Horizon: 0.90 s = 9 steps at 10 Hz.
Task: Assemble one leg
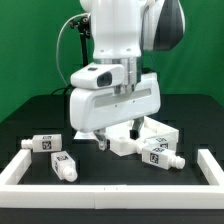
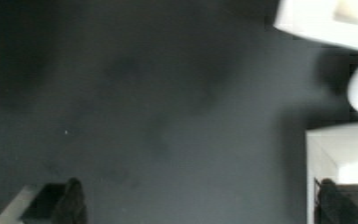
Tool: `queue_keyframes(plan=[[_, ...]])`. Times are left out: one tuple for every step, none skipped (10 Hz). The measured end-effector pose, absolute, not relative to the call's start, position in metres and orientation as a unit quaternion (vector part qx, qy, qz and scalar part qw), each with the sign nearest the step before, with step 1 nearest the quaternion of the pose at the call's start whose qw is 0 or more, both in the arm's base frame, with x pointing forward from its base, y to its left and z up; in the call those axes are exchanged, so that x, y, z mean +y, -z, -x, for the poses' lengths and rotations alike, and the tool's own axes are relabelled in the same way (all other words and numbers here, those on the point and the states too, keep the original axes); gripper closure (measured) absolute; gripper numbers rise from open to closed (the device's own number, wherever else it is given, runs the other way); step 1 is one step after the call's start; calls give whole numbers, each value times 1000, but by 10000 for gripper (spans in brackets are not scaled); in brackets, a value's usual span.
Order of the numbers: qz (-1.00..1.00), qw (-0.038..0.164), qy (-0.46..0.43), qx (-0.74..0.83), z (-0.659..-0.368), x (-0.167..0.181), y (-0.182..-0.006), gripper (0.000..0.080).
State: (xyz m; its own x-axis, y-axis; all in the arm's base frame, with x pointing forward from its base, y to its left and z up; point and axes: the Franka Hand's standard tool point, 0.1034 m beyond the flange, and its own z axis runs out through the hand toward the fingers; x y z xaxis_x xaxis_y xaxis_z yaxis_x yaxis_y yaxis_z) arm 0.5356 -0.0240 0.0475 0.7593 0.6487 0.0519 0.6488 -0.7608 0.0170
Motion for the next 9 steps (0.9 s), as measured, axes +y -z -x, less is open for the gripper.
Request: queue_keyframes(plan=[[938,1,27,-346,-536,-24,-47,150],[938,1,27,-346,-535,-24,-47,150],[937,1,27,-347,-535,-22,-47,150],[935,-1,35,-354,-535,-7,-48,150],[927,2,38,-372,-535,17,-50,150],[923,4,41,-383,-534,36,-50,150],[922,3,47,-384,-532,49,-47,150],[922,4,49,-384,-525,60,-40,150],[923,6,50,-380,-517,67,-35,150]])
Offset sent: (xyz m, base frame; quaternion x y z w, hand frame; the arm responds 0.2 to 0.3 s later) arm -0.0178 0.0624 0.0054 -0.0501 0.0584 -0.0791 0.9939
